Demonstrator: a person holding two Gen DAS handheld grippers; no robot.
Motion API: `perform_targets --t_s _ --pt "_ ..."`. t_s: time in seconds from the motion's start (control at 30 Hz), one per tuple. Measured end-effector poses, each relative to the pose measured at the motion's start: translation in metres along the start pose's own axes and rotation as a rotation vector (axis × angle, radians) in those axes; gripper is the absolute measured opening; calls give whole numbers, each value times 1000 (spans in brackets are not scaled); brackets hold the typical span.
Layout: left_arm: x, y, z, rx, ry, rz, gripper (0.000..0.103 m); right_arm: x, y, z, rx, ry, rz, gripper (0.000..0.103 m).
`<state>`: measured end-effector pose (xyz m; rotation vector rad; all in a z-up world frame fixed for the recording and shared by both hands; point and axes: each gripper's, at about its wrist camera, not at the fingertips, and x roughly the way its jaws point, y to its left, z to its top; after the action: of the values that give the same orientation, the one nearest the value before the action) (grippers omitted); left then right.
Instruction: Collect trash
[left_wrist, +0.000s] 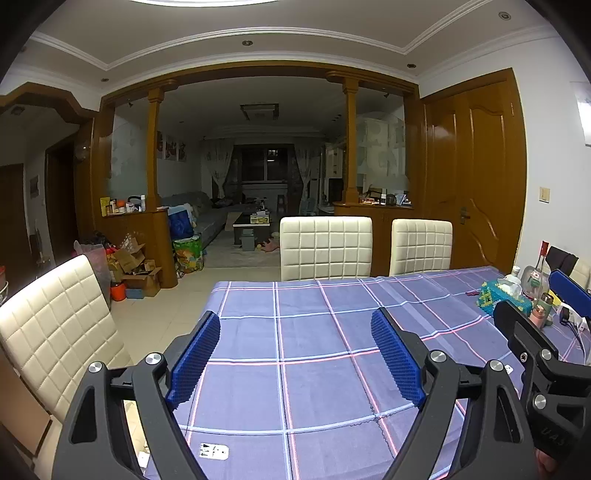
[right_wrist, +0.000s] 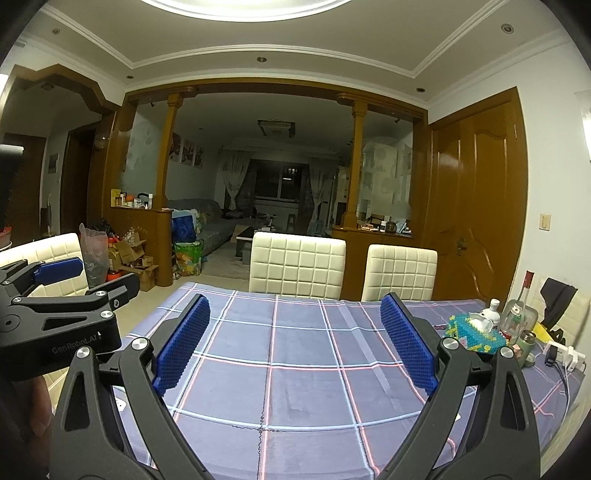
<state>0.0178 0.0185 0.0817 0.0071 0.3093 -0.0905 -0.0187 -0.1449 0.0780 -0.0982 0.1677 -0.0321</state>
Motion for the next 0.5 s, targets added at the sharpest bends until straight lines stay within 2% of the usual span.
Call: perform_targets --t_s 0.17,0.5 --pt "-4 0 0 2 -13 3 88 0 1 0 0 1 1 93" --pt "-5 -3 1 20 -7 7 89 0 0 0 1 1 0 94"
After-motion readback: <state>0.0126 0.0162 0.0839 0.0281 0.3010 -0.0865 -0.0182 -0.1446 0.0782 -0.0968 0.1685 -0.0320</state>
